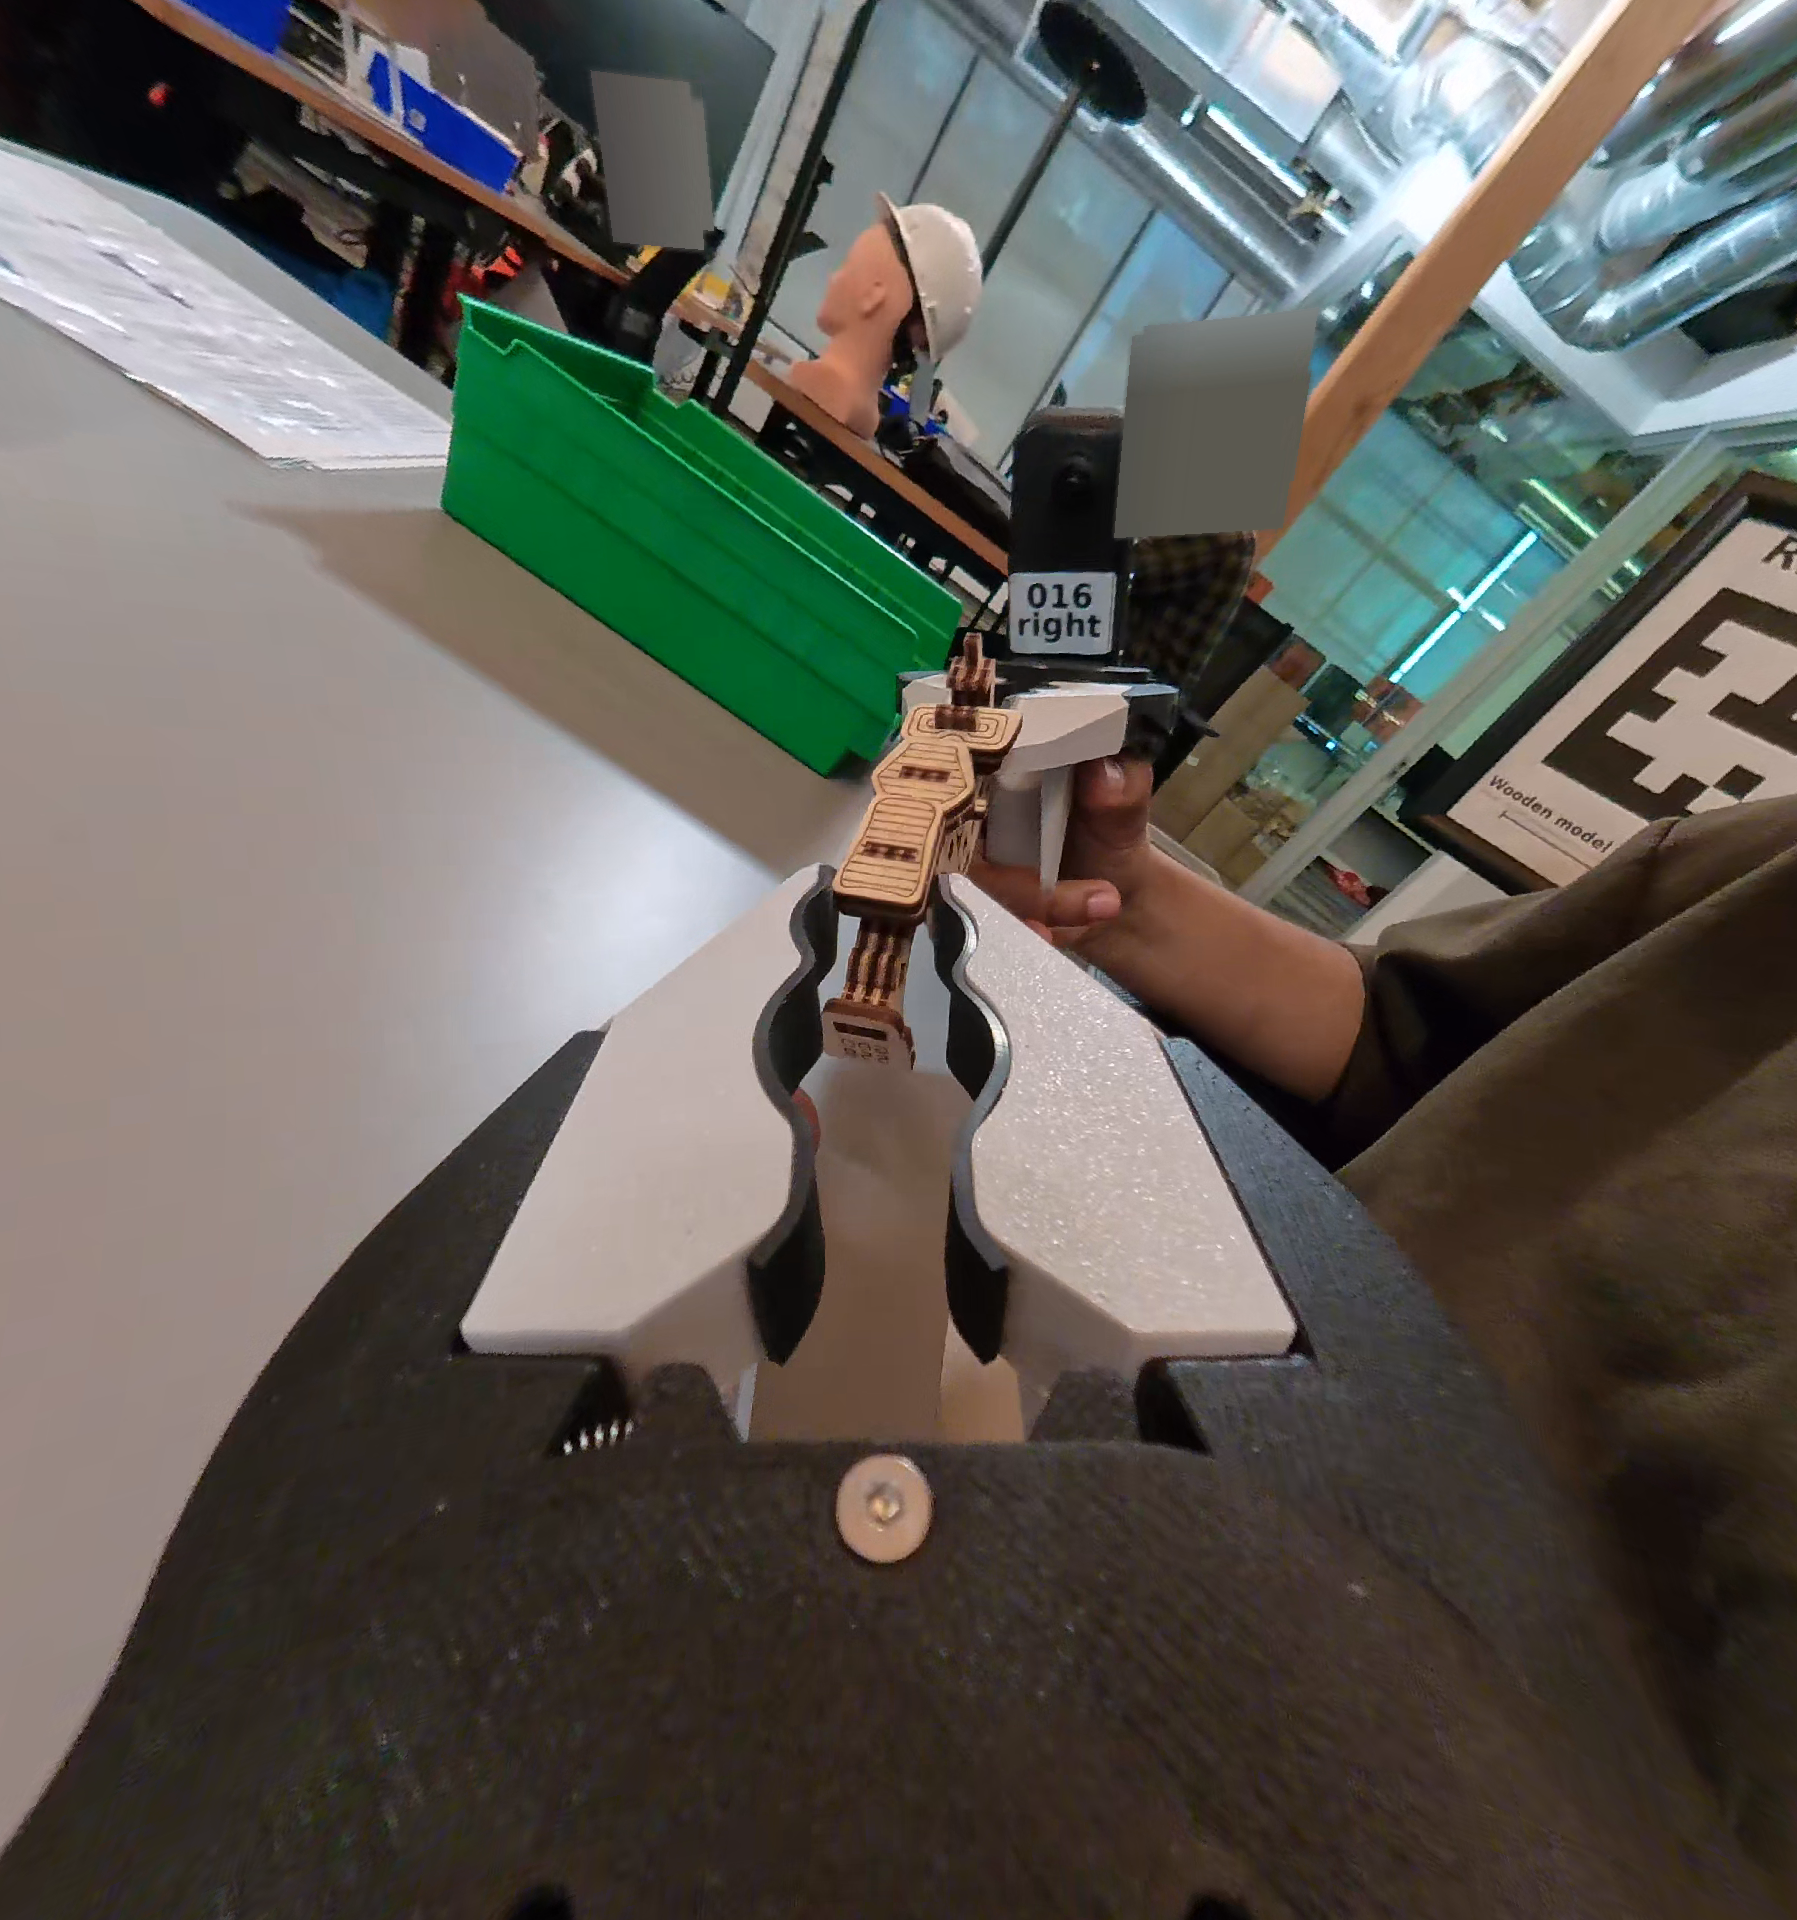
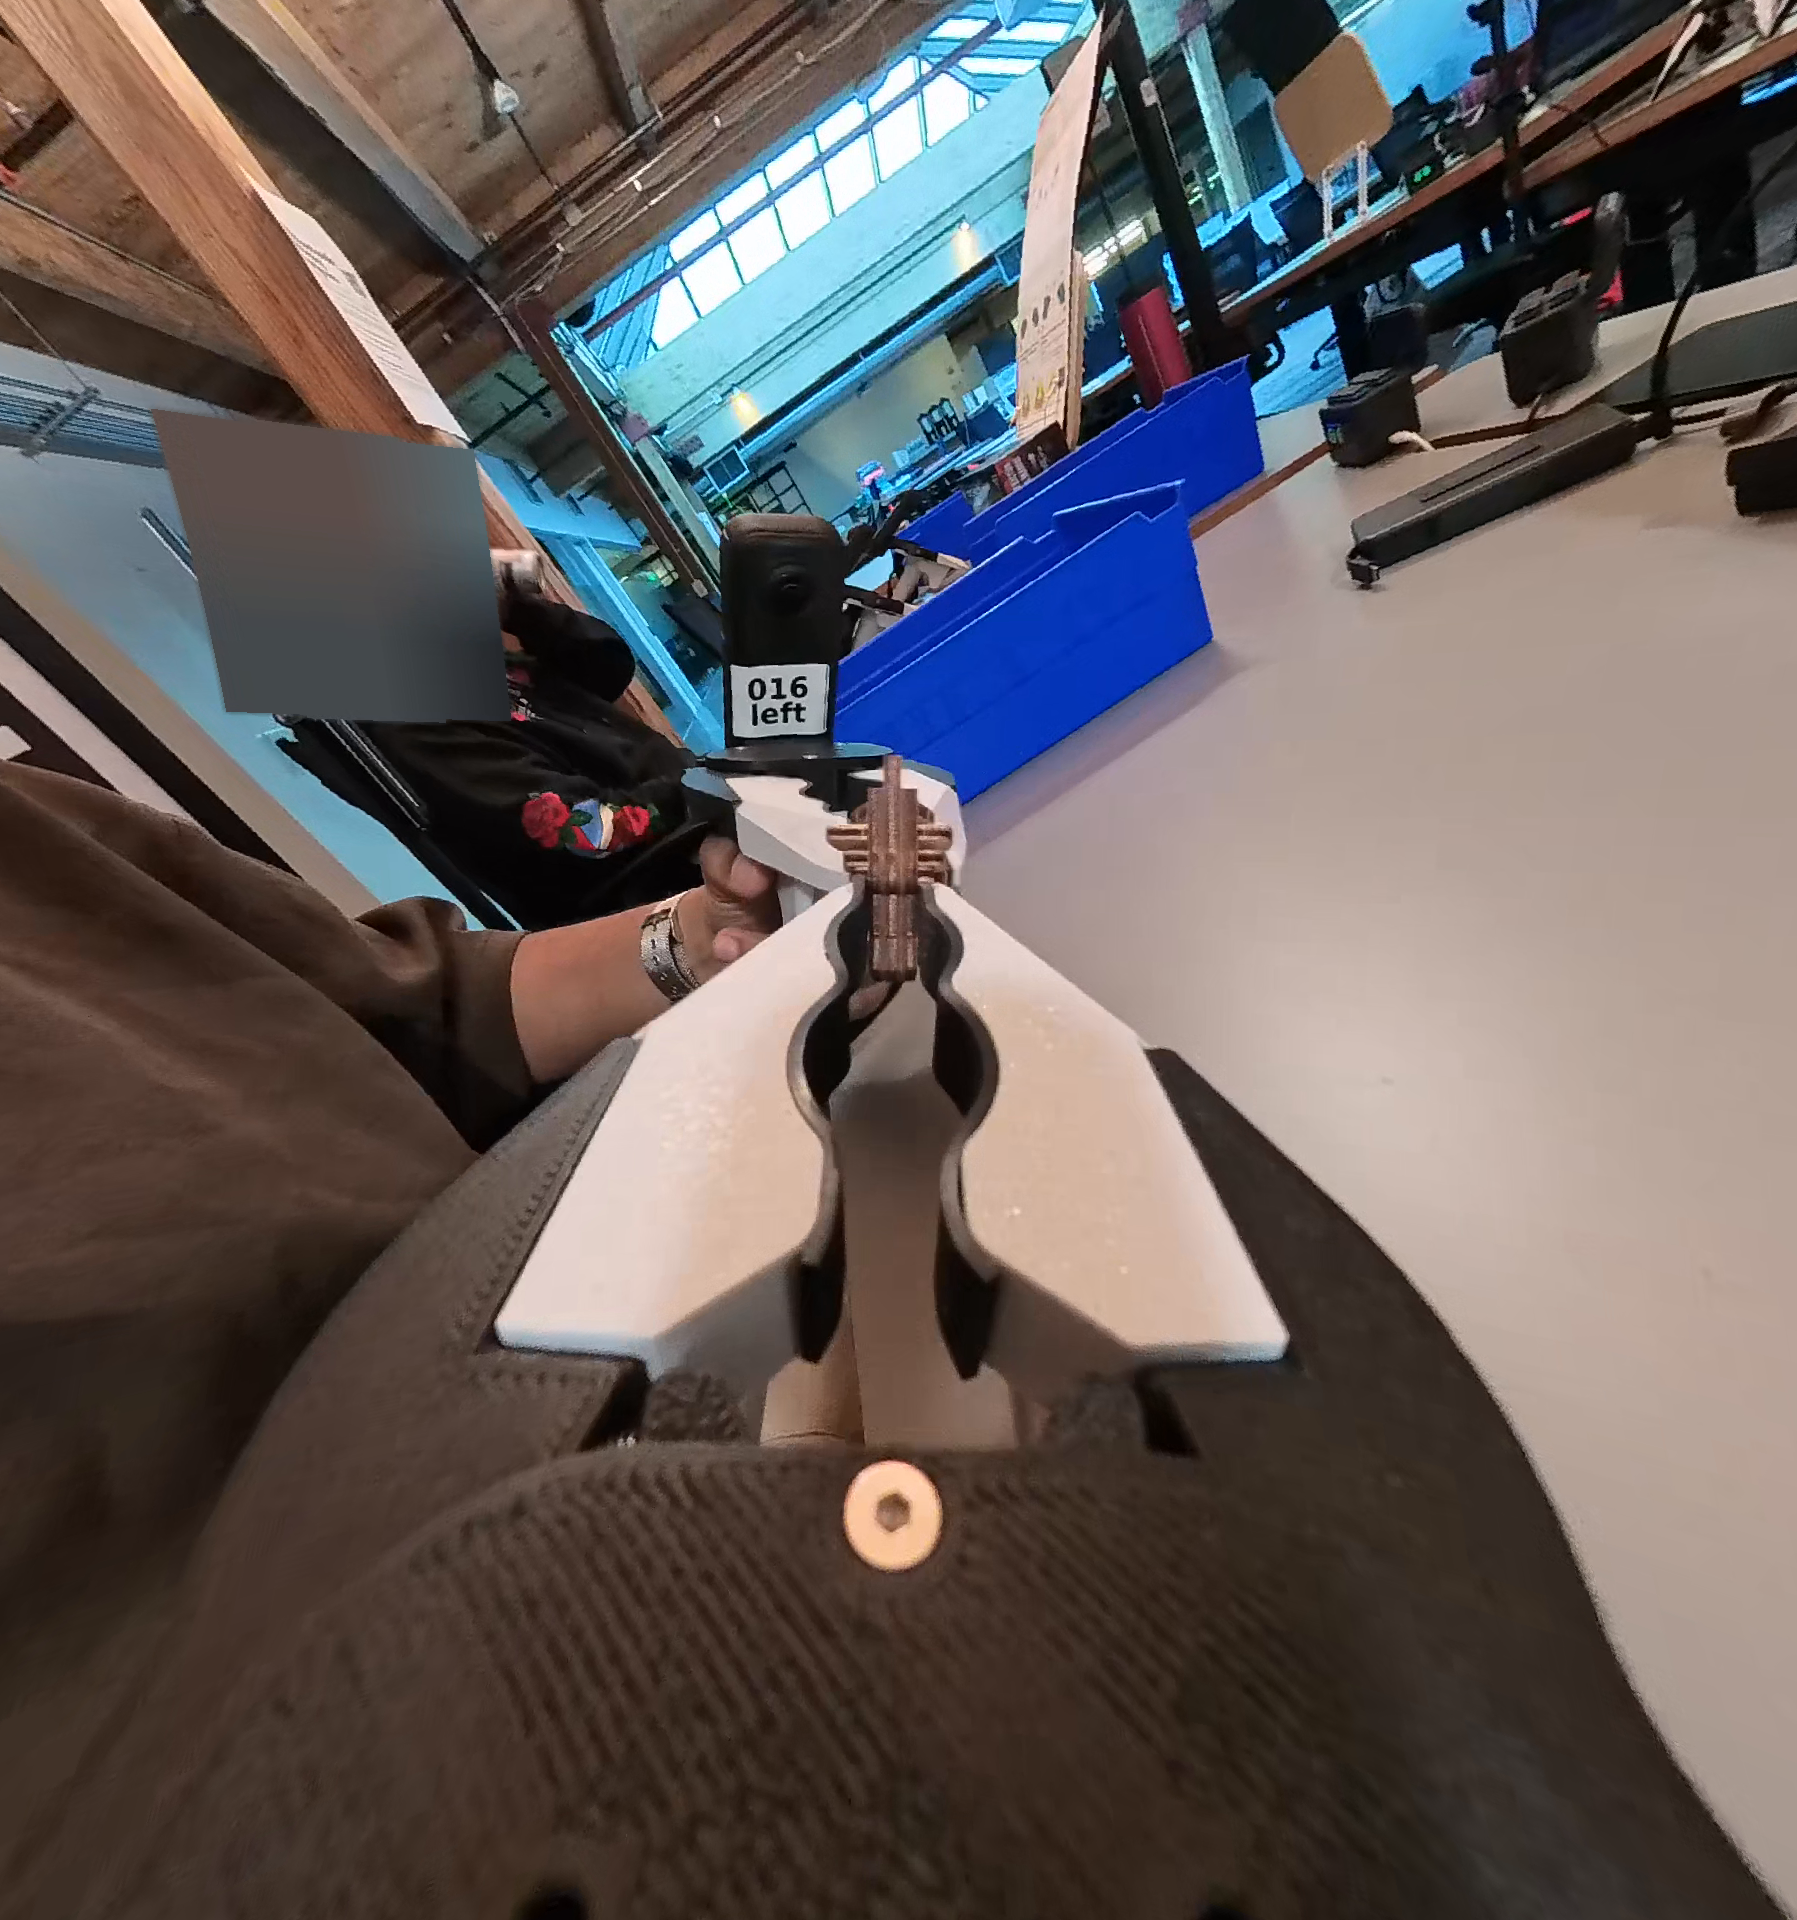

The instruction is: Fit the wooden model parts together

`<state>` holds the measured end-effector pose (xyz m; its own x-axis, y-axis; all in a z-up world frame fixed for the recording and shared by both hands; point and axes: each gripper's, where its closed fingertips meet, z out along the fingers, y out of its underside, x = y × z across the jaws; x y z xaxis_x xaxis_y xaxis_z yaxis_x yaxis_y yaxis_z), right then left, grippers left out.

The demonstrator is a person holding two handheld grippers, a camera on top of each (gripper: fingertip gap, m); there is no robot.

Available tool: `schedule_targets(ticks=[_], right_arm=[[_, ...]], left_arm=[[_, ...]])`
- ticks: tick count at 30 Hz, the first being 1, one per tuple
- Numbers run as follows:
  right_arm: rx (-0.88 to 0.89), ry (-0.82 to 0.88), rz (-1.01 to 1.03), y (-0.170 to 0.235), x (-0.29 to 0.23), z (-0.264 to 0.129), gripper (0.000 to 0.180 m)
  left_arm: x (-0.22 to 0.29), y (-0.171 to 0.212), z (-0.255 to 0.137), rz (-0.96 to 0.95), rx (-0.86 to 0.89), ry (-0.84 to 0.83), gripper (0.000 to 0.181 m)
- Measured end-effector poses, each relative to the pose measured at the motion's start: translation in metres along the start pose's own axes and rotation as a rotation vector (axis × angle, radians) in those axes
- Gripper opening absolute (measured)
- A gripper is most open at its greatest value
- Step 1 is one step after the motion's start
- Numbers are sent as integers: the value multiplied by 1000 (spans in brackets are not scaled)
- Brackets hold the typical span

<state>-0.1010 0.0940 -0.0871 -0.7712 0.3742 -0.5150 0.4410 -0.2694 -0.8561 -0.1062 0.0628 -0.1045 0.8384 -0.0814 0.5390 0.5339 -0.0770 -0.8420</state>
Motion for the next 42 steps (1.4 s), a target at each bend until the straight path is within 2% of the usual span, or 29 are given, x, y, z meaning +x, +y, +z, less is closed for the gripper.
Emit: schedule_targets(ticks=[3,7,14,23,31,42], right_arm=[[-2,6,1,1,3,-1,9],[-33,18,24,8,9,-2,21],[-217,68,2,40,23,-9,53],[-288,365,-229,41,55,-47,47],[-358,436,-229,57,71,-55,44],[-362,414,-187,65,75,-56,41]], left_arm=[[2,0,0,5,3,8,15],[1,2,0,21,-10,8,14],[-5,11,2,121,-86,-12,15],[-45,29,13,576,-309,-226,15],[-60,44,31,518,-400,-149,15],[-66,69,36,521,-570,-127,18]])
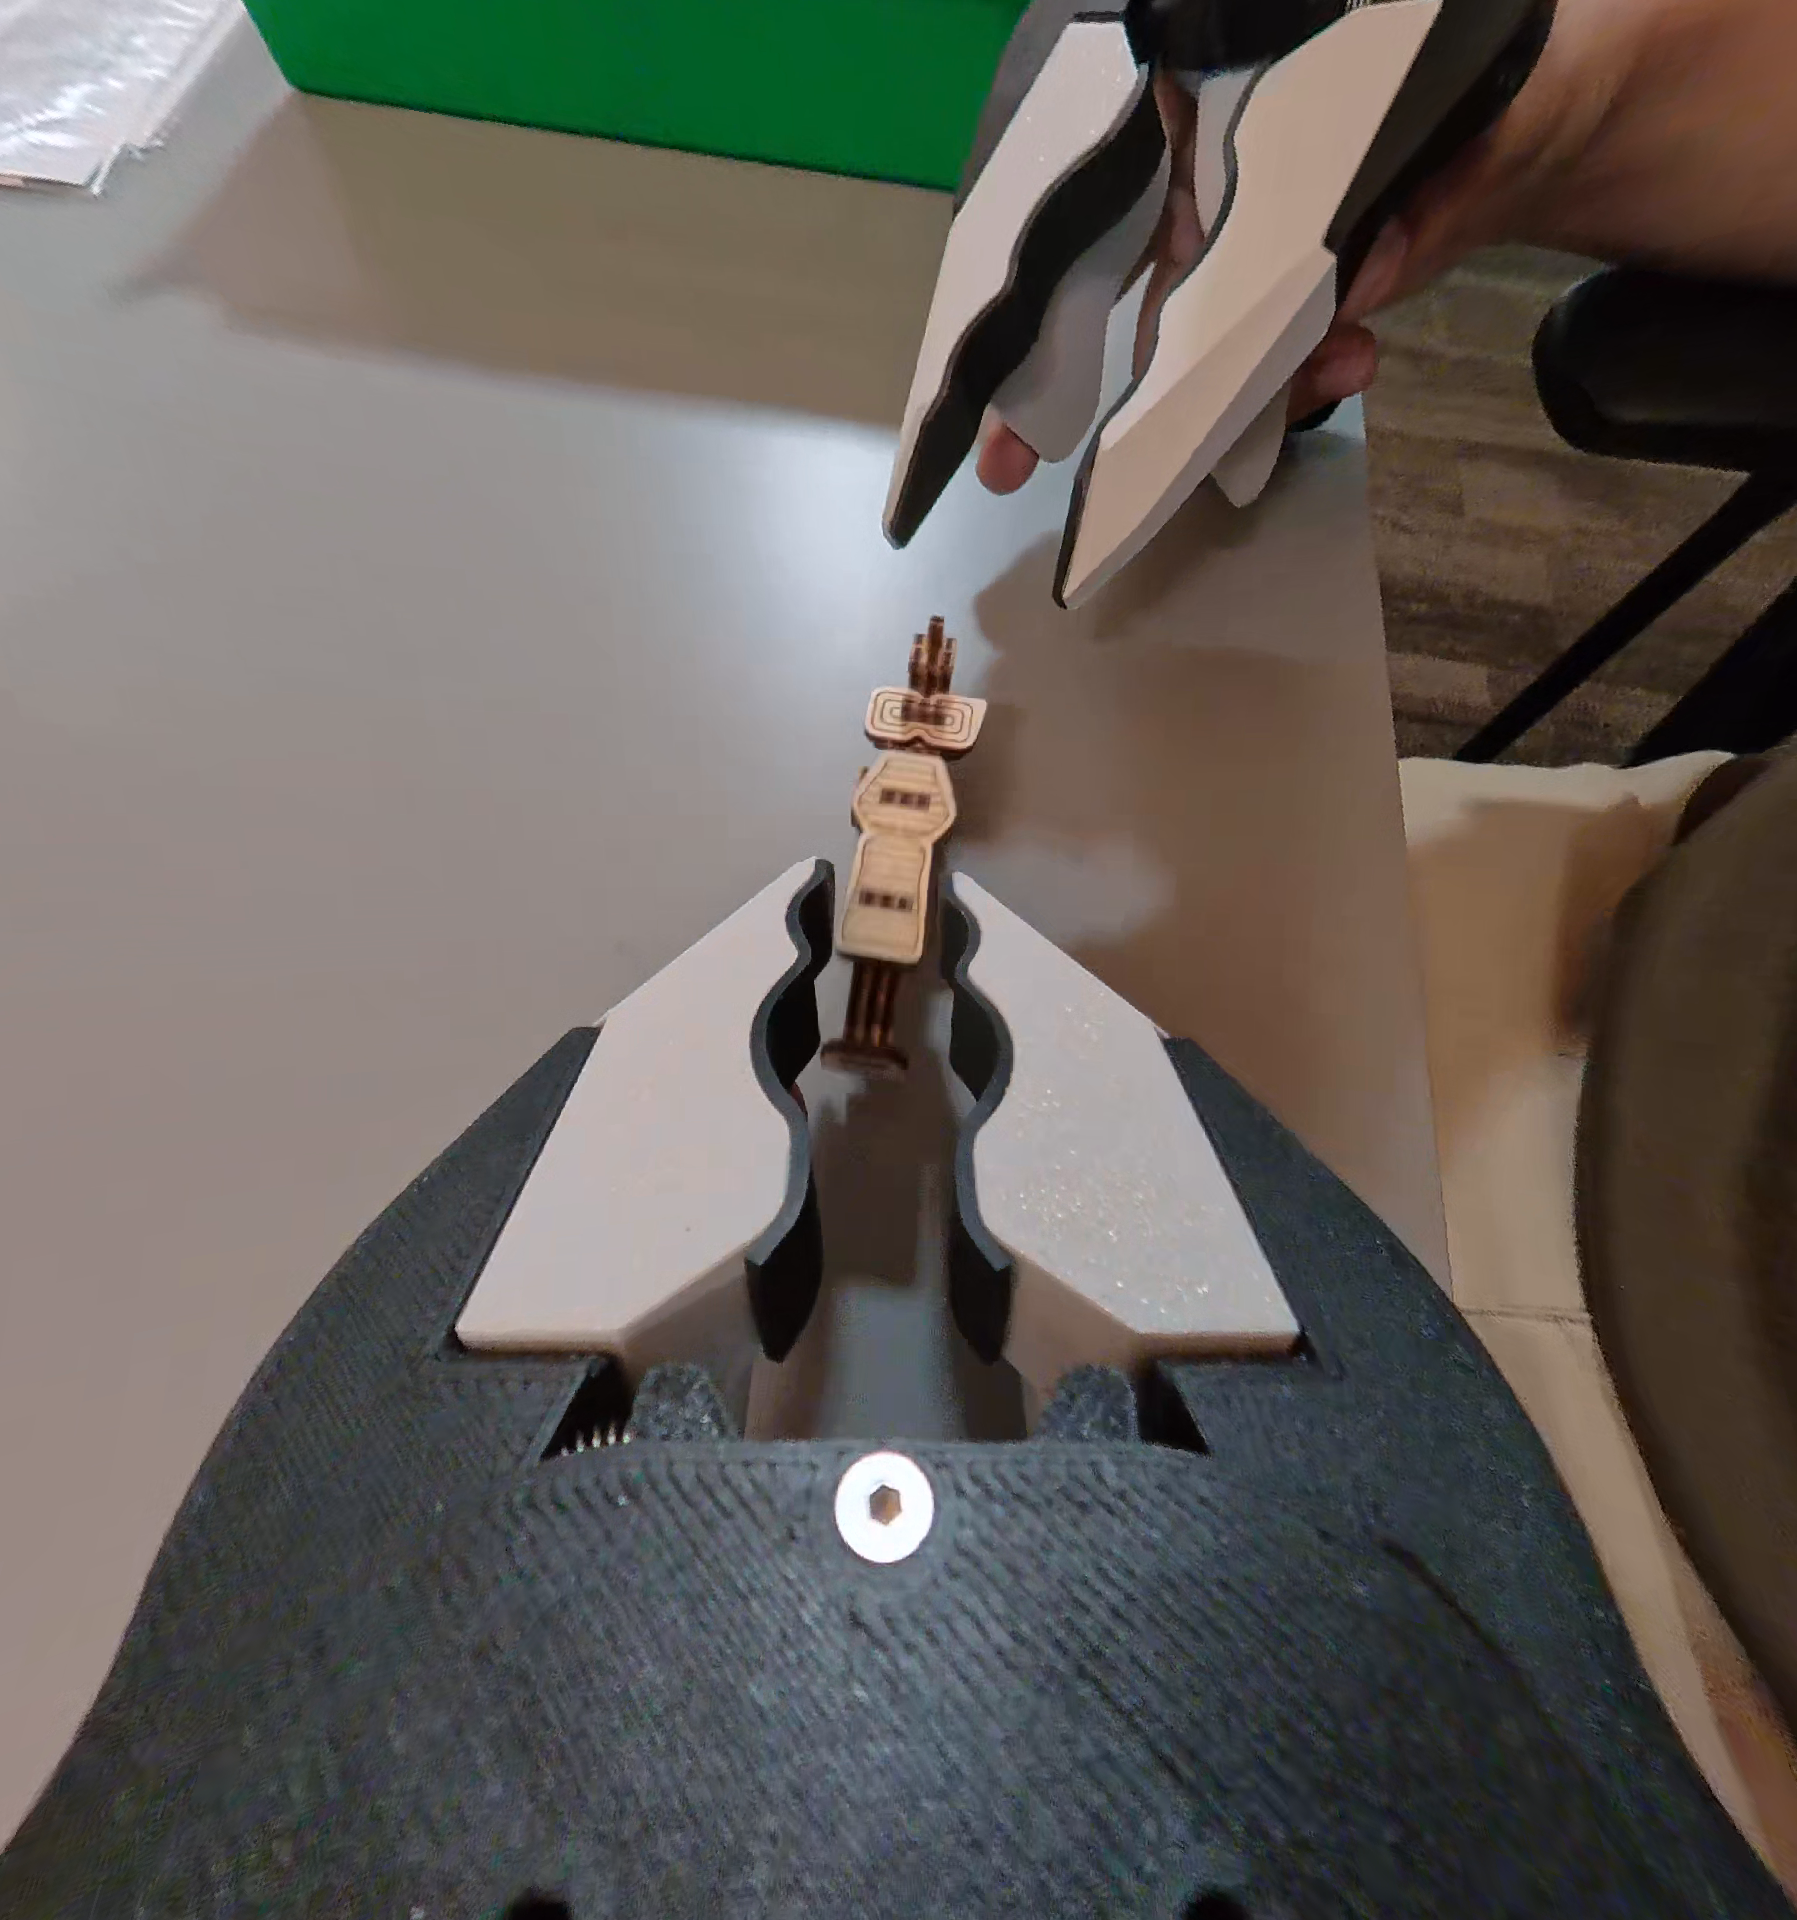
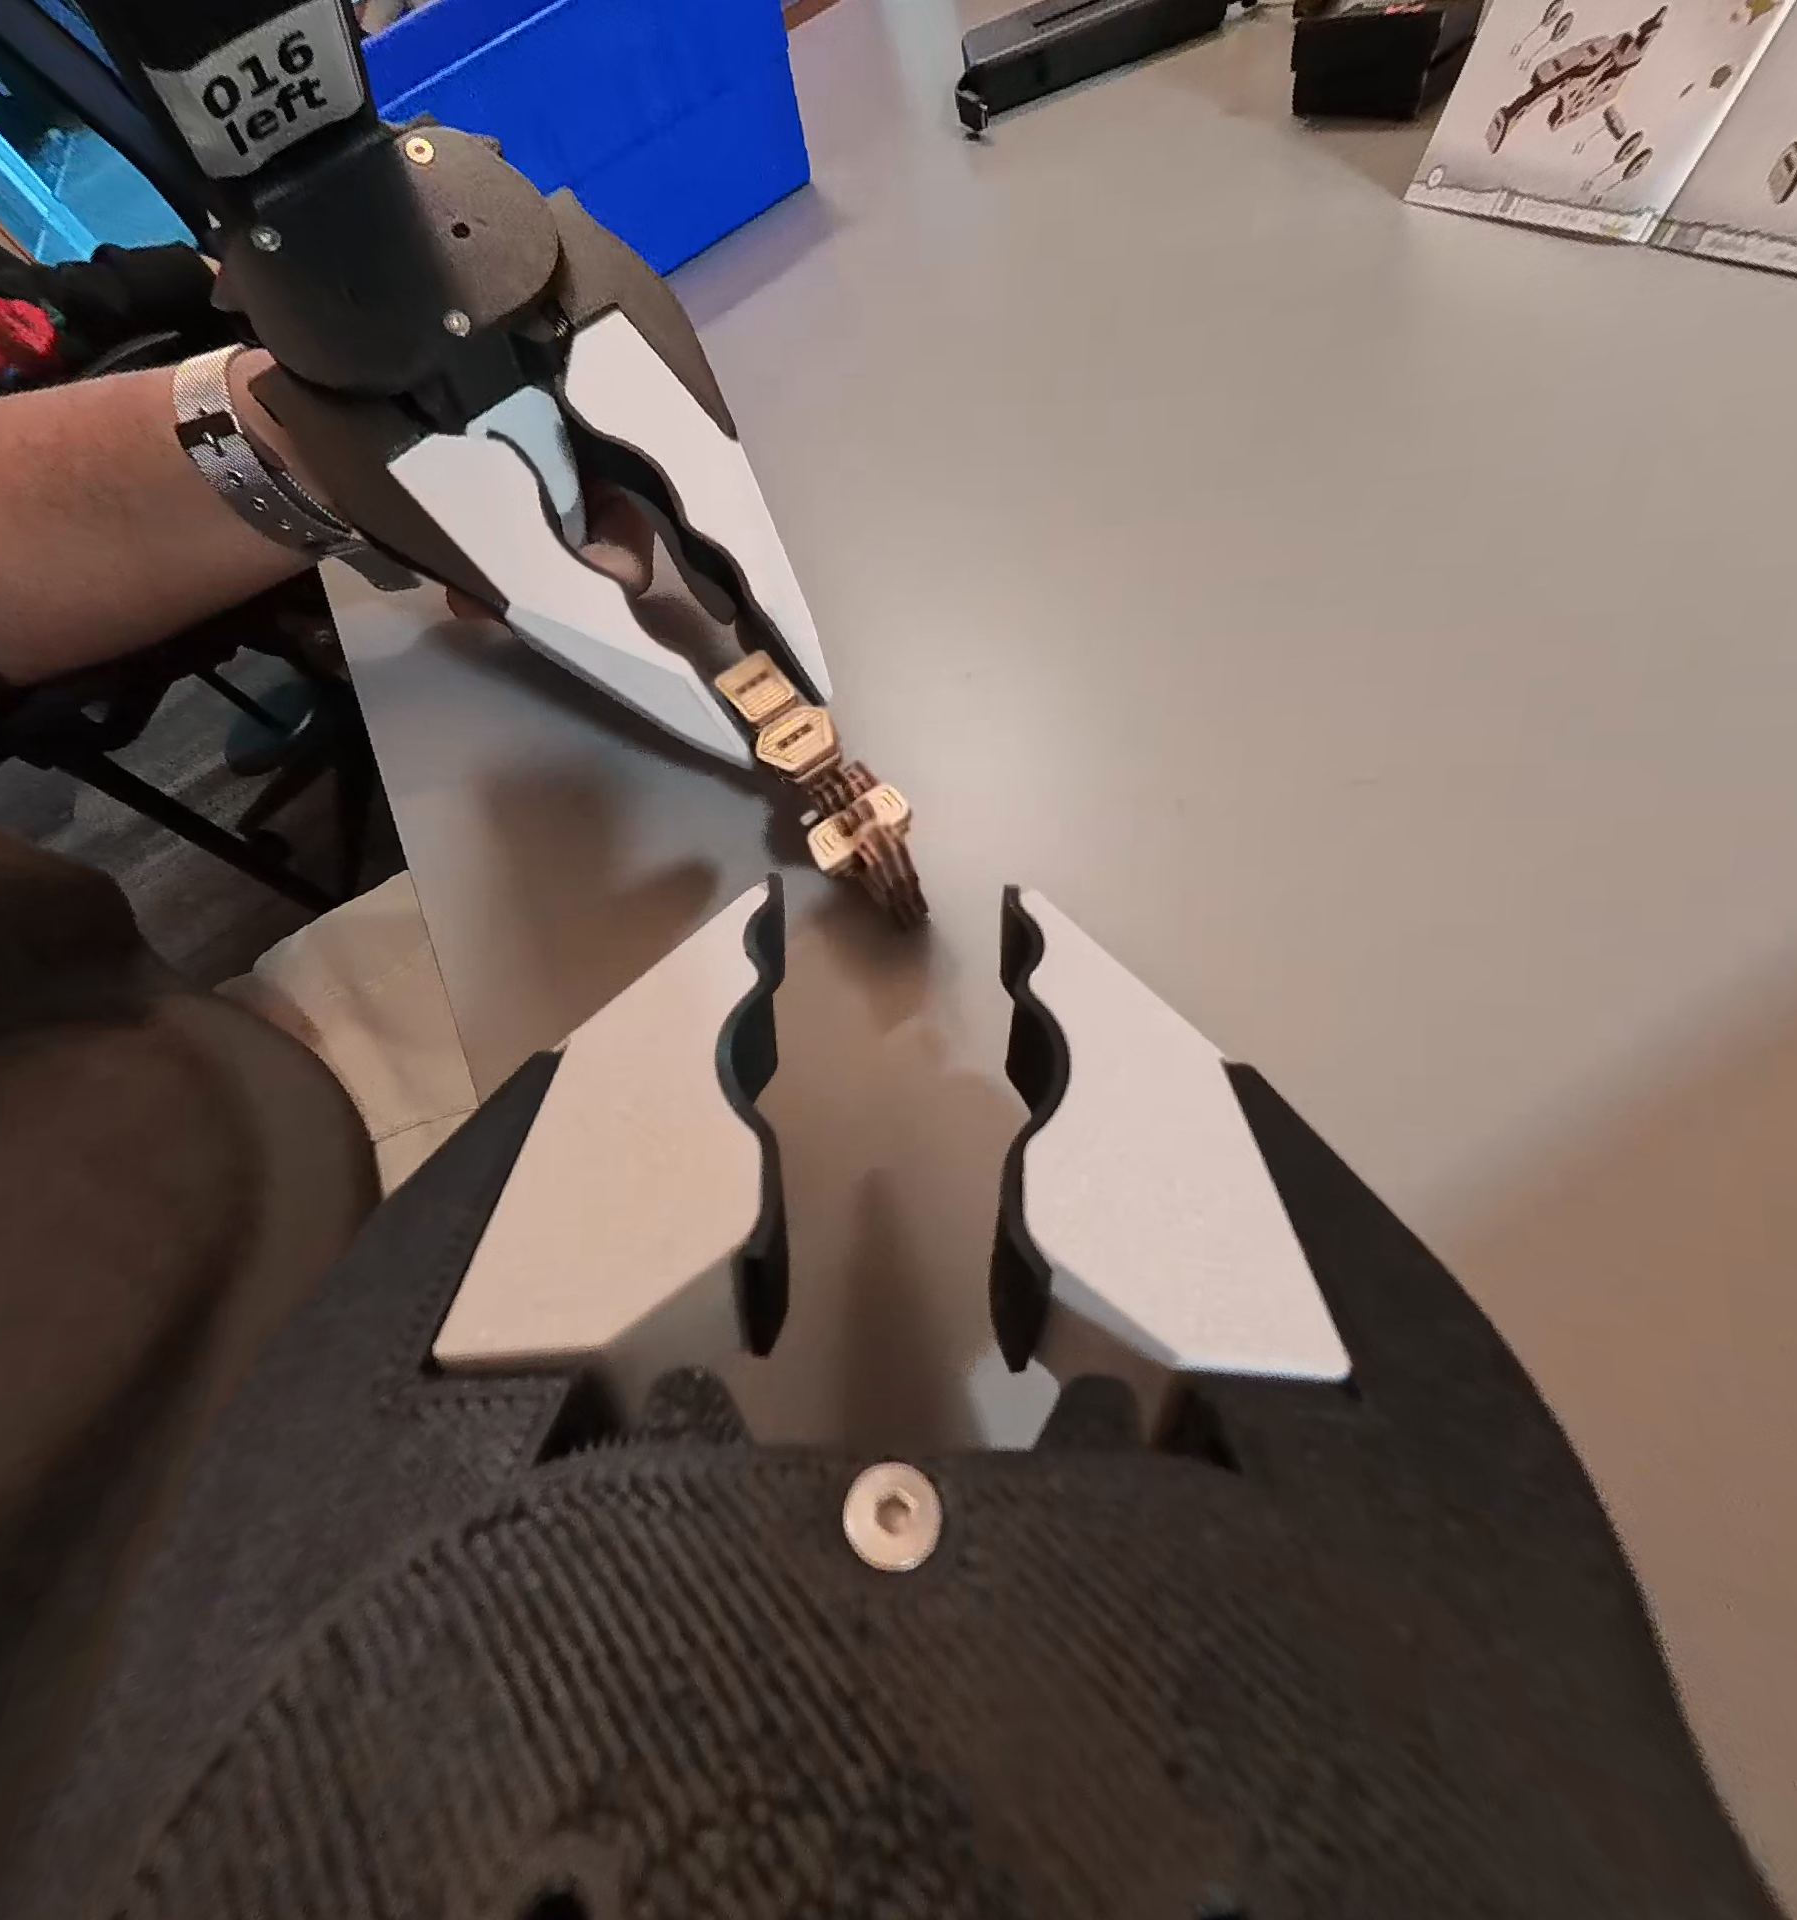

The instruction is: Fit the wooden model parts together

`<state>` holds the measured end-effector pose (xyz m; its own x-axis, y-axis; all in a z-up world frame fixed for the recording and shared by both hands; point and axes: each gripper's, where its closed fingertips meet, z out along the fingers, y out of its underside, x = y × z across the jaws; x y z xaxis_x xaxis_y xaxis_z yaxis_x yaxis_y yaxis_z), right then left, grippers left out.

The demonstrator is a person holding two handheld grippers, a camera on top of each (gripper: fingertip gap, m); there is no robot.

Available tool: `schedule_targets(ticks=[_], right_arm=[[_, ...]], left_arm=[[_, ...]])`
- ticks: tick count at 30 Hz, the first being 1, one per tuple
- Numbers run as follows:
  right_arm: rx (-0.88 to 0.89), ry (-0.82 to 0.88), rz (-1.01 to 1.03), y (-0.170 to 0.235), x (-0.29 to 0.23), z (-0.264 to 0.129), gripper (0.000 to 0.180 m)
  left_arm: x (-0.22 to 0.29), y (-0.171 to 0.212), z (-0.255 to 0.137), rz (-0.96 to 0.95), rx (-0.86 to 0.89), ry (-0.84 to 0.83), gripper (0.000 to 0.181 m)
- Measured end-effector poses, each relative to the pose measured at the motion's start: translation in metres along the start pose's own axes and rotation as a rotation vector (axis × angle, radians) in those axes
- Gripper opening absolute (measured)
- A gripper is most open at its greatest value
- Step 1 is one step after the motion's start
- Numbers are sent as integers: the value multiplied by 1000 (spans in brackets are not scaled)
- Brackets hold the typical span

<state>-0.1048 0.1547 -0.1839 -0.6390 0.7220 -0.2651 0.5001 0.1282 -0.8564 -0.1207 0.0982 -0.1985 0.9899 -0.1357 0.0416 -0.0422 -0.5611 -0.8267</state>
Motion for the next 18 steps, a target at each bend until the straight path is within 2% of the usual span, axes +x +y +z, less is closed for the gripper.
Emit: schedule_targets(ticks=[10,18], right_arm=[[19,-15,23,-3,0,0,40],[11,-15,48,-2,3,1,37]], left_arm=[[0,0,0,-27,2,24,31],[-3,-6,-7,-37,57,-22,38]])
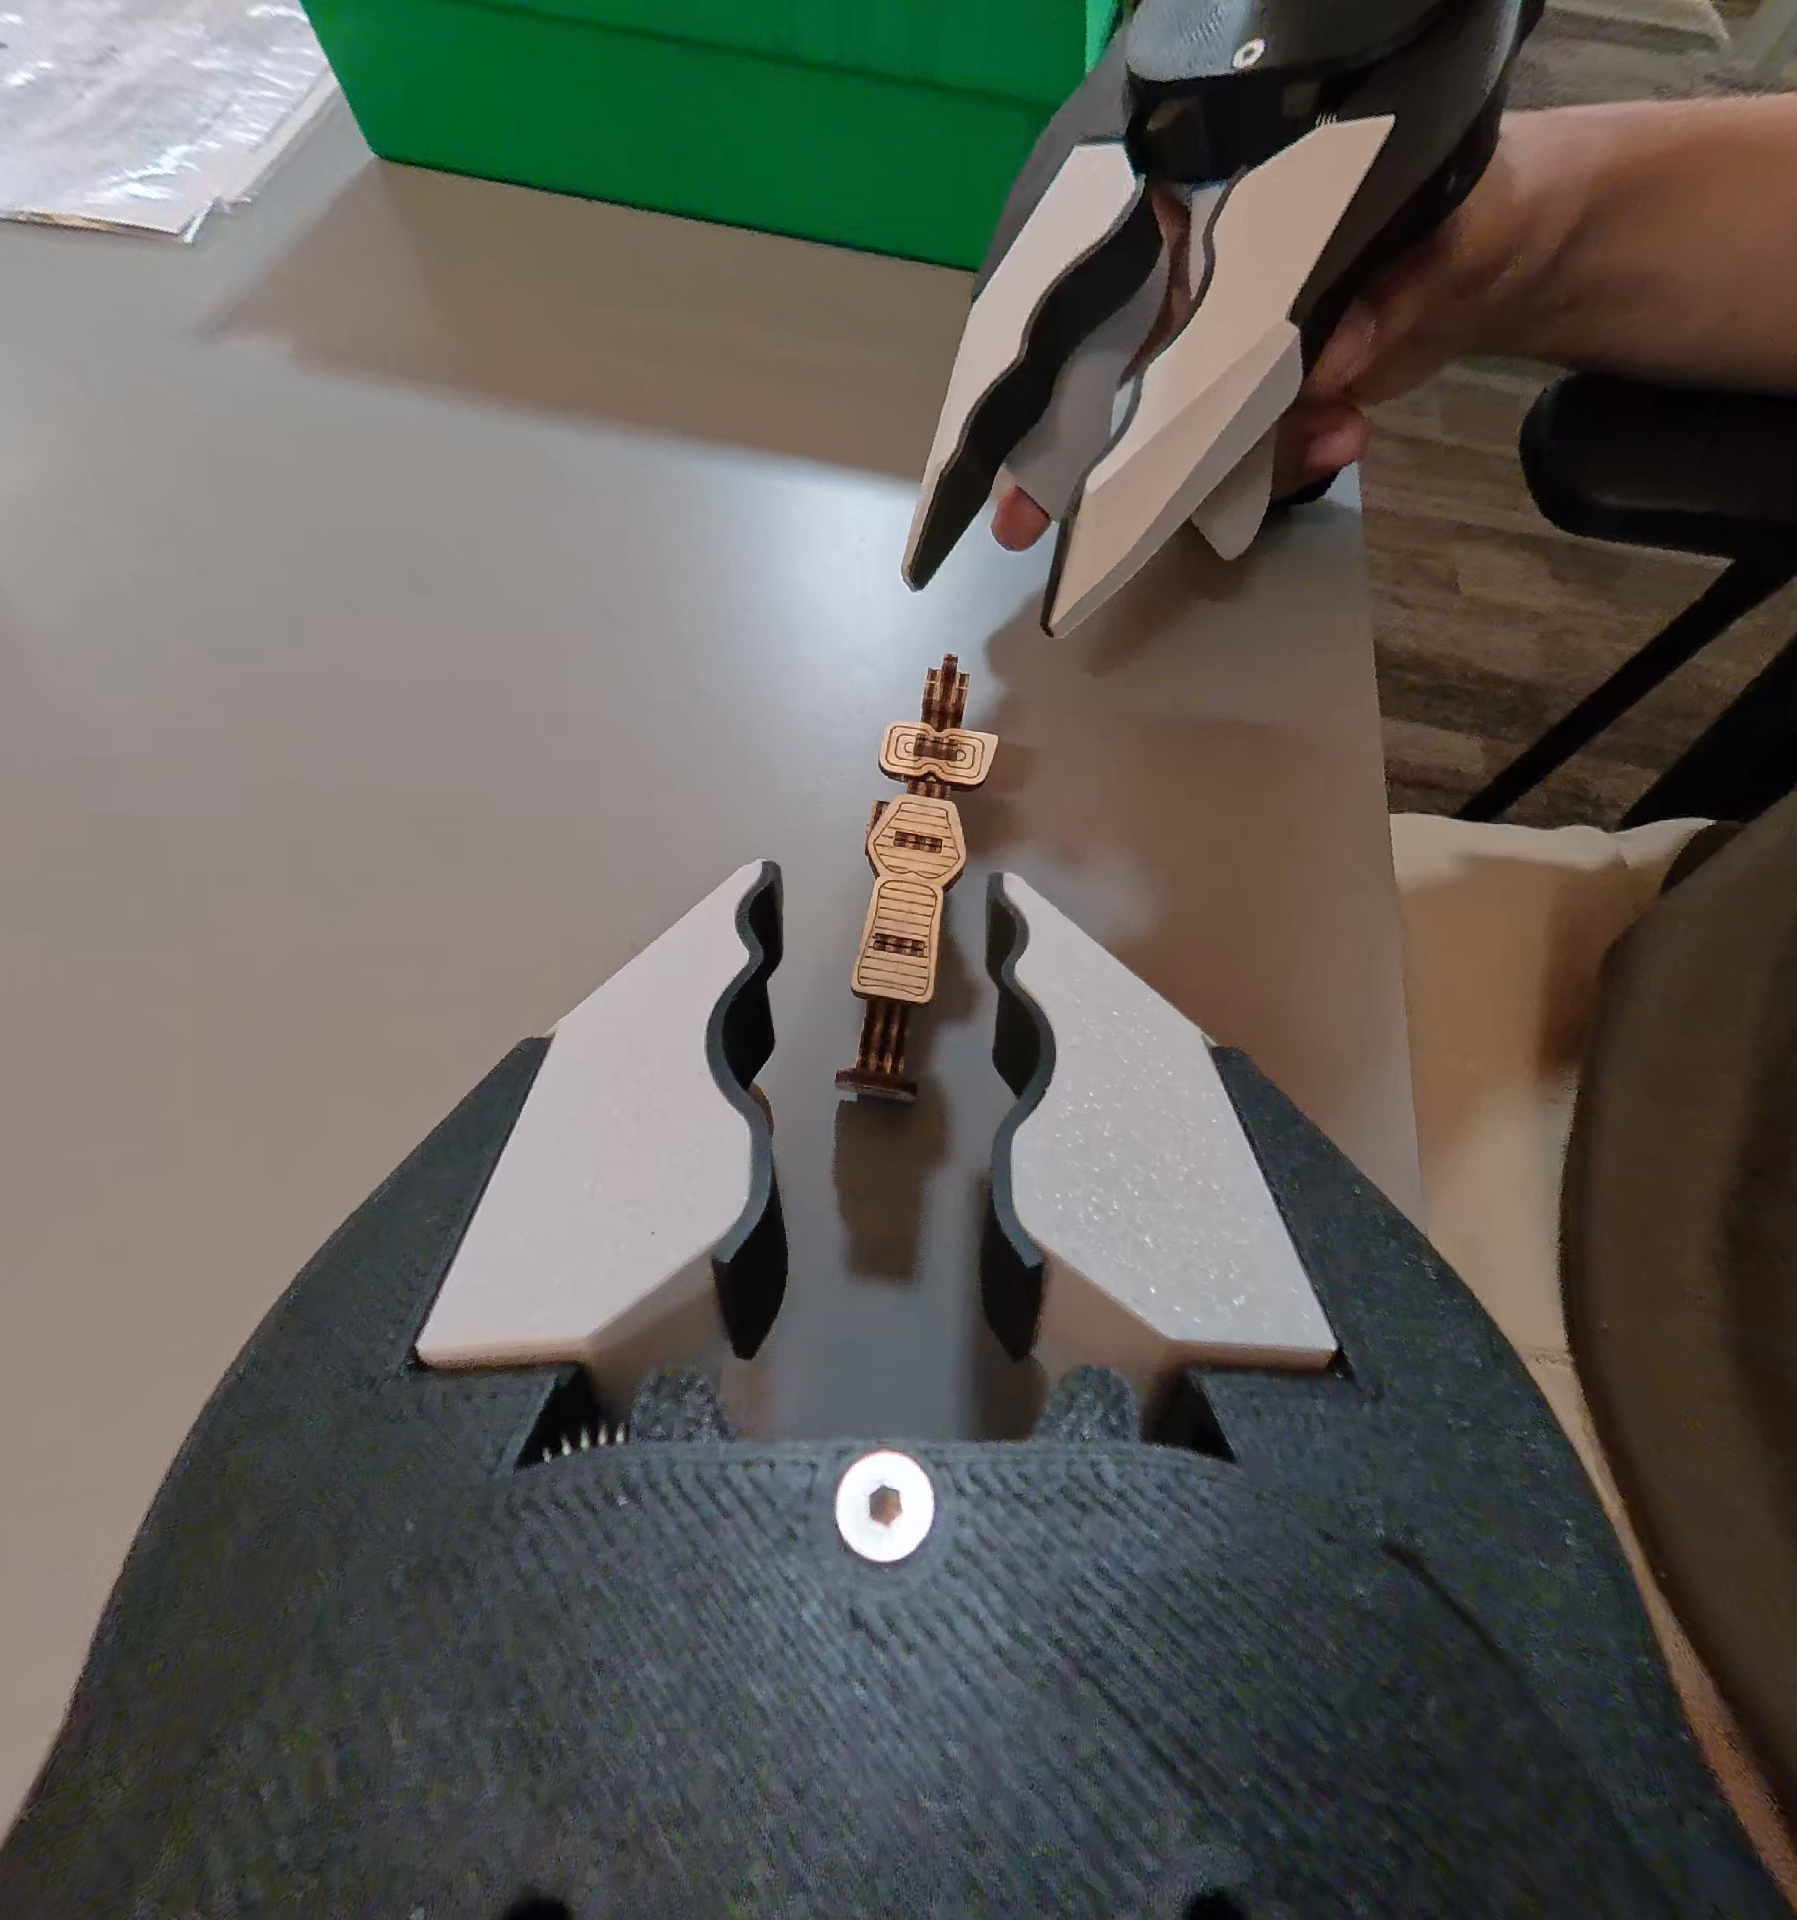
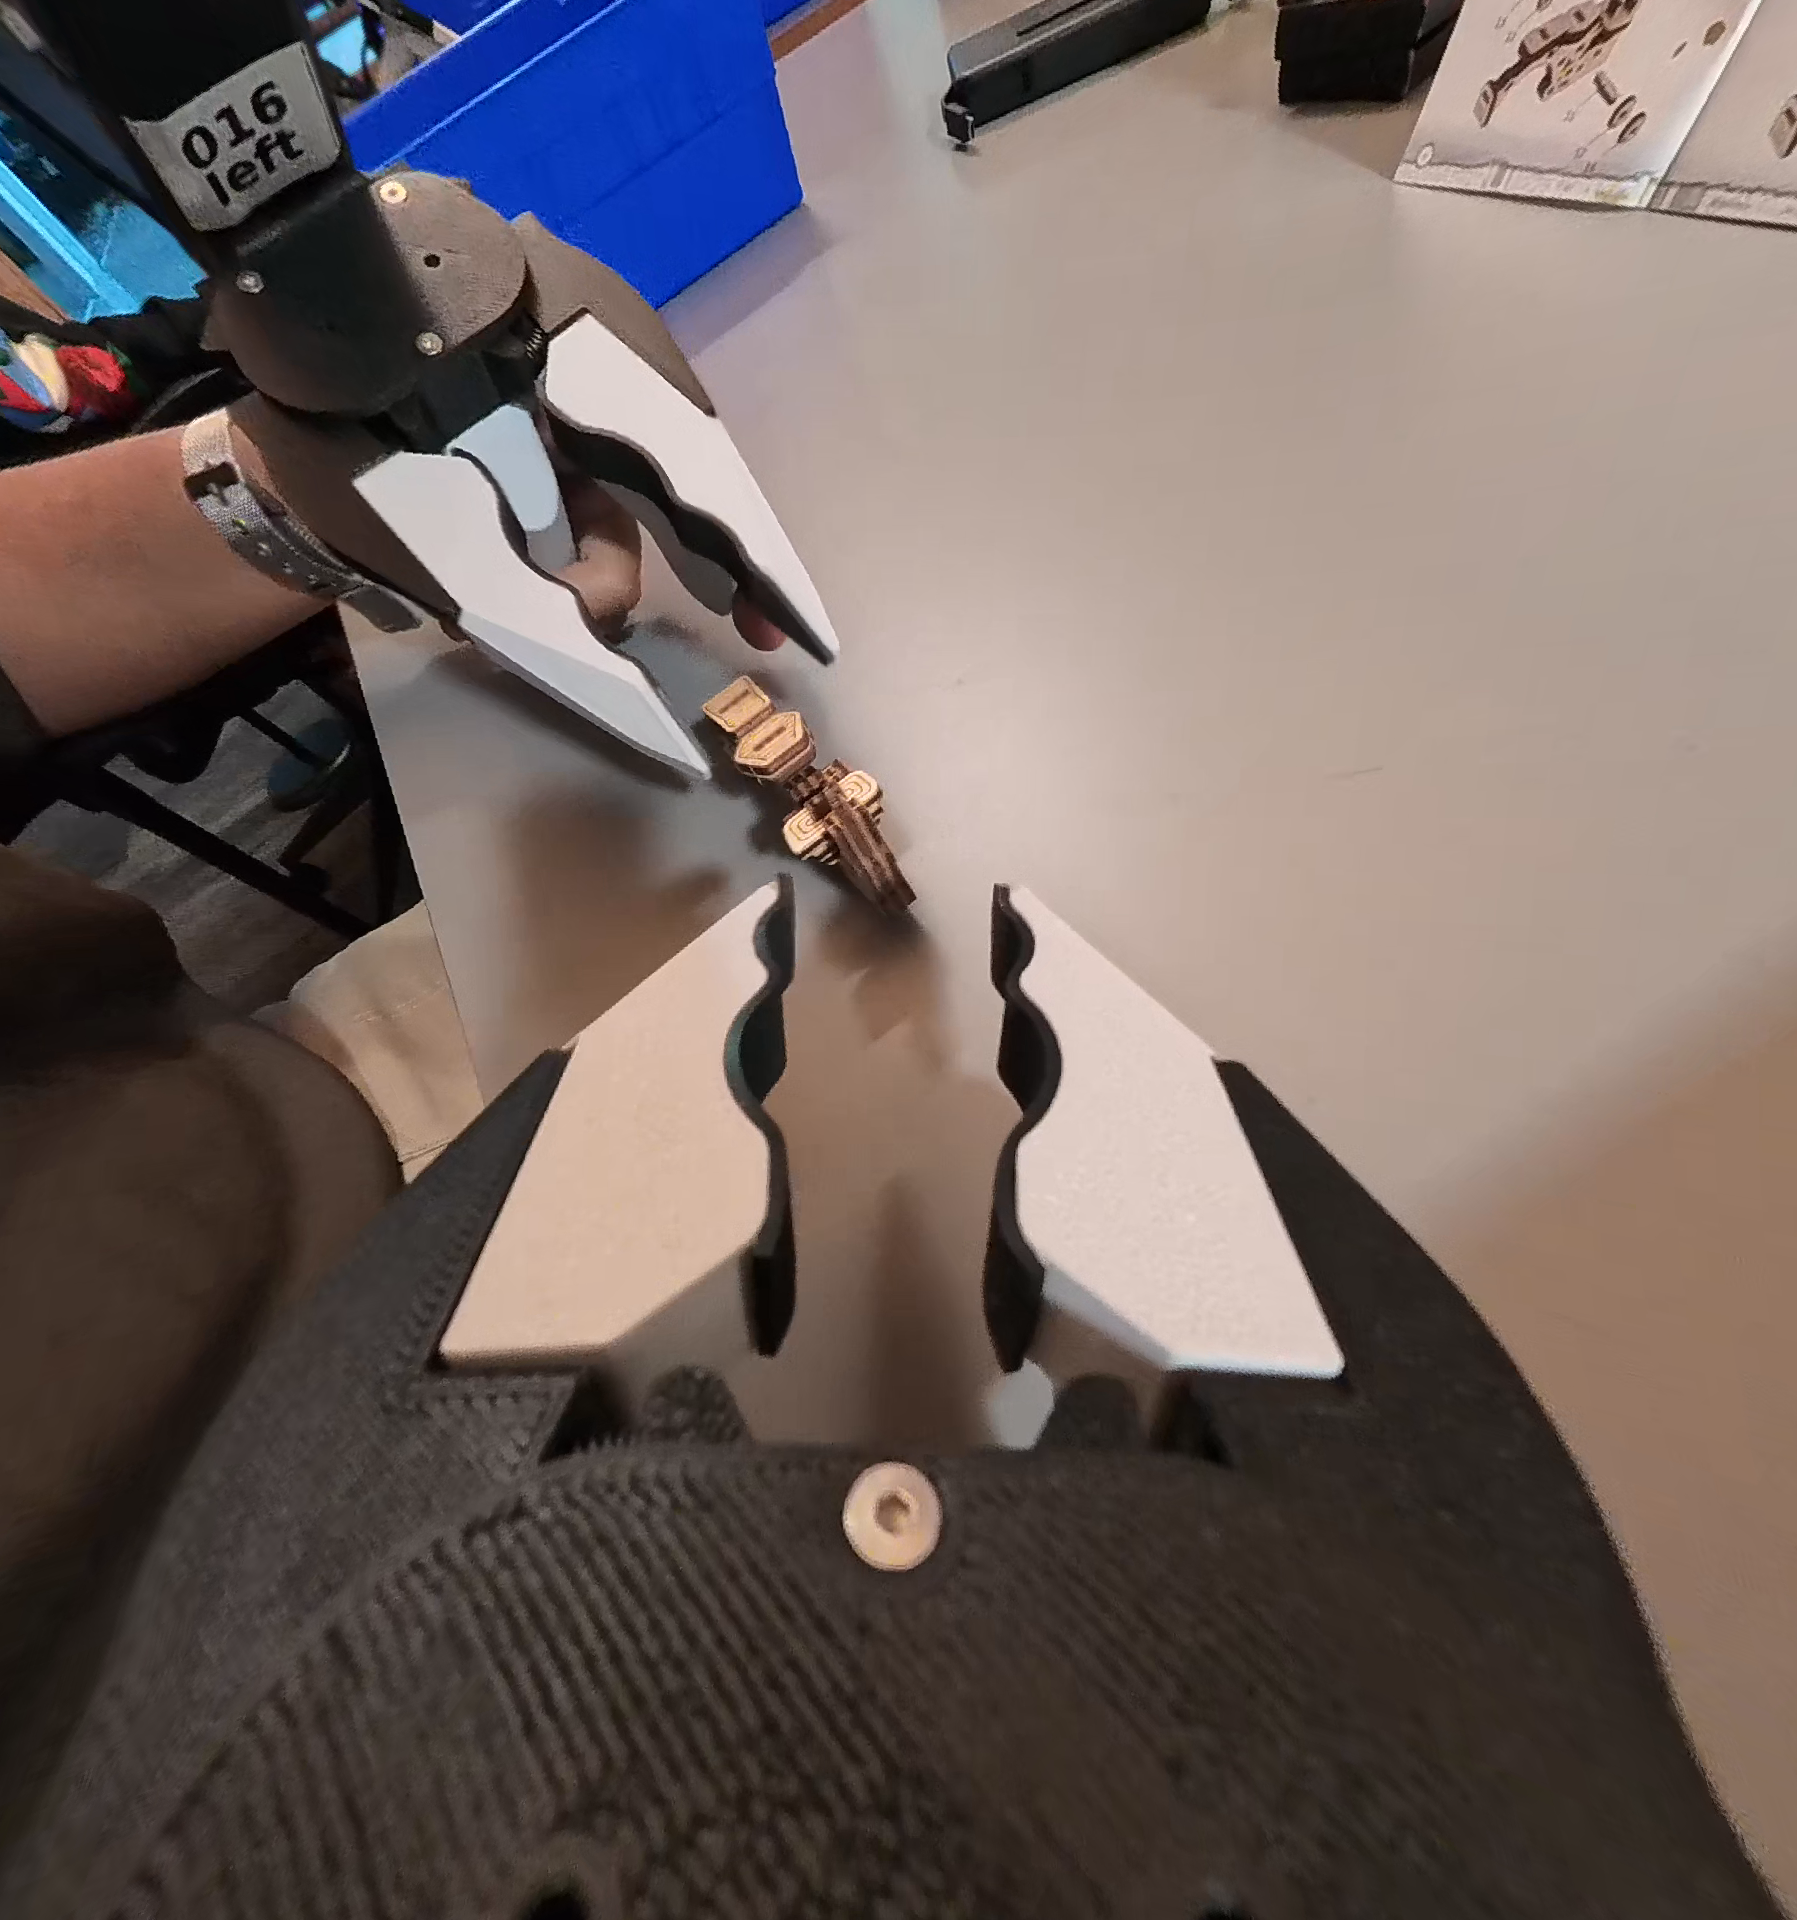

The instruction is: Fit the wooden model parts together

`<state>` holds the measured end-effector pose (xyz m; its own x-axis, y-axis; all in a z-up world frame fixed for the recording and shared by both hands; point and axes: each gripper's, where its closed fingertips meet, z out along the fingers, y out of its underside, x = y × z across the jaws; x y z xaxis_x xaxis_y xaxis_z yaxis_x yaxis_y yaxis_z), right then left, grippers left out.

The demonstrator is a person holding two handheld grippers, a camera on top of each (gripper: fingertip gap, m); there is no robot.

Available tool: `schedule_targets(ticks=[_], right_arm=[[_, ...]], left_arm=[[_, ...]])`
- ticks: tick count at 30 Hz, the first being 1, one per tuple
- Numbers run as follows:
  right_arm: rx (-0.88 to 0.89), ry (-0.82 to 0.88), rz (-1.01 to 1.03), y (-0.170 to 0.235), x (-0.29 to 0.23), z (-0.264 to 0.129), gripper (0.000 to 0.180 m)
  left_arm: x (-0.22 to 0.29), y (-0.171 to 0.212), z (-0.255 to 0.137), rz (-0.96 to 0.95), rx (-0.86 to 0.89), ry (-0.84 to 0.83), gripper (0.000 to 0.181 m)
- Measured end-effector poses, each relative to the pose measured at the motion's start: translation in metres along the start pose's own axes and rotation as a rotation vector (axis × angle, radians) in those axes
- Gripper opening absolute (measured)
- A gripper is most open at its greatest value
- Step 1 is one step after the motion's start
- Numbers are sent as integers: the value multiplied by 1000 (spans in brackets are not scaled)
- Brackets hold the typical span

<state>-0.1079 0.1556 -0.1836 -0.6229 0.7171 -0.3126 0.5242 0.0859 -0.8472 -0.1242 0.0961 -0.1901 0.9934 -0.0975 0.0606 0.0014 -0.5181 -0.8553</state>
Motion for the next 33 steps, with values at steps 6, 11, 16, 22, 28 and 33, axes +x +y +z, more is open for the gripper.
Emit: schedule_targets(ticks=[6,11,16,22,28,33], right_arm=[[24,1,-25,-4,-5,2,30],[-27,16,-92,3,-12,9,23],[1,75,-123,-3,-4,8,14],[308,272,-47,-55,33,-16,10],[530,331,-9,-120,37,-44,13],[534,361,35,-107,36,-46,14]], left_arm=[[0,-19,-8,-36,69,-56,44],[-10,-24,-23,-157,151,-161,48],[-23,-20,-37,-307,251,-288,45],[-32,-29,-40,-387,379,-399,40],[-24,-26,-46,-278,355,-415,36],[-18,-33,-42,-316,362,-250,41]])
